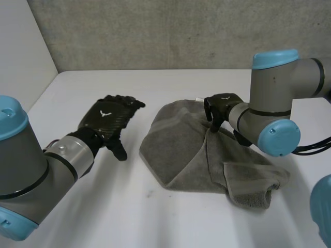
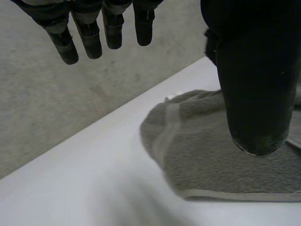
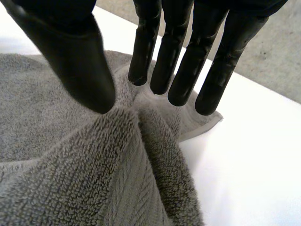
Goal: Fold the towel.
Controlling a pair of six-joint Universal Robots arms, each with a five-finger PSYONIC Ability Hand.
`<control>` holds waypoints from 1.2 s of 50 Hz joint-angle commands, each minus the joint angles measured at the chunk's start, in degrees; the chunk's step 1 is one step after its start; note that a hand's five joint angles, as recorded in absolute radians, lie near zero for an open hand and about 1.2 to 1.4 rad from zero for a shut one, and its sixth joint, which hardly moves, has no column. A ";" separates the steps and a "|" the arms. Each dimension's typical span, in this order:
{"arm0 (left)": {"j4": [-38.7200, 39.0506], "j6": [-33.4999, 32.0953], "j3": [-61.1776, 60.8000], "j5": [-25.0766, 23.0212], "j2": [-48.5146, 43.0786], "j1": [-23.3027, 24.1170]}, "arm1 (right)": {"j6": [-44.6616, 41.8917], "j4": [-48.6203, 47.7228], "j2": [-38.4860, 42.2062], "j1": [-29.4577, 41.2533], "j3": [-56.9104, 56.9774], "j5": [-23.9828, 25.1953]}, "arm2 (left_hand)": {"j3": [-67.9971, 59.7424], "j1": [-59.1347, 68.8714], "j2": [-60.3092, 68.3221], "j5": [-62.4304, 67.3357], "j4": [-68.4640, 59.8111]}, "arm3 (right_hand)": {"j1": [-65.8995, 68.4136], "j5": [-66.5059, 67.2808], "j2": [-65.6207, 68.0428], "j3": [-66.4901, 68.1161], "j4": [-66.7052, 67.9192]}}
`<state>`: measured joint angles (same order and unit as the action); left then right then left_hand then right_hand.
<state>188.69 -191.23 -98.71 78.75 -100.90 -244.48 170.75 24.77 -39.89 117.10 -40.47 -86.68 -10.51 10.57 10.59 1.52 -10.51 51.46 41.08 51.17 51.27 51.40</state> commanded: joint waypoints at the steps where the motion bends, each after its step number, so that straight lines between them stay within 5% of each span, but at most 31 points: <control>1: -0.08 0.24 0.28 -2.55 -1.32 0.23 | -1.64 -0.60 -2.39 0.15 -4.87 -0.42 | -1.89 1.84 1.81 0.89 -1.90 | -34.81 -34.44 -34.53 -34.63 -34.76; 12: -0.08 0.51 0.28 -2.46 -1.32 0.14 | -2.96 -2.80 1.39 0.06 -6.11 -0.51 | -1.89 1.84 1.81 0.89 -1.90 | -19.84 -19.47 -19.56 -19.66 -19.79; 17: 0.10 0.51 0.54 -2.55 -2.10 0.41 | -2.09 -3.50 -0.88 -0.29 -5.93 -0.42 | -1.89 1.84 1.81 0.89 -1.90 | 27.64 28.02 27.92 27.83 27.69; 37: 1.86 3.23 7.13 -2.99 -14.41 1.55 | -2.17 -12.20 -26.82 -0.64 -27.55 -0.07 | -2.73 2.68 2.65 1.73 -2.74 | 28.54 28.92 28.83 28.73 28.60; 48: 0.46 7.45 13.98 -9.66 -22.75 3.48 | -3.14 -18.62 -45.53 -0.73 -42.57 0.19 | -3.23 3.18 3.16 2.23 -3.24 | 28.54 28.92 28.83 28.73 28.60; 57: -1.92 7.36 17.33 -9.84 -26.63 5.24 | -3.23 -19.24 -54.86 -0.73 -47.51 0.19 | -5.59 5.54 5.51 4.59 -5.60 | 28.54 28.92 28.83 28.73 28.60; 60: -2.19 7.45 18.55 -9.49 -27.77 6.12 | -3.14 -19.67 -58.37 -1.08 -49.70 0.28 | -15.47 15.42 15.39 14.47 -15.47 | 28.54 28.92 28.83 28.73 28.60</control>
<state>187.27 -183.75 -81.92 68.74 -126.93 -239.63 167.56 5.61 -93.20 116.33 -87.40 -86.47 -14.69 14.93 14.93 4.77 -14.66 76.11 66.16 75.78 76.94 76.72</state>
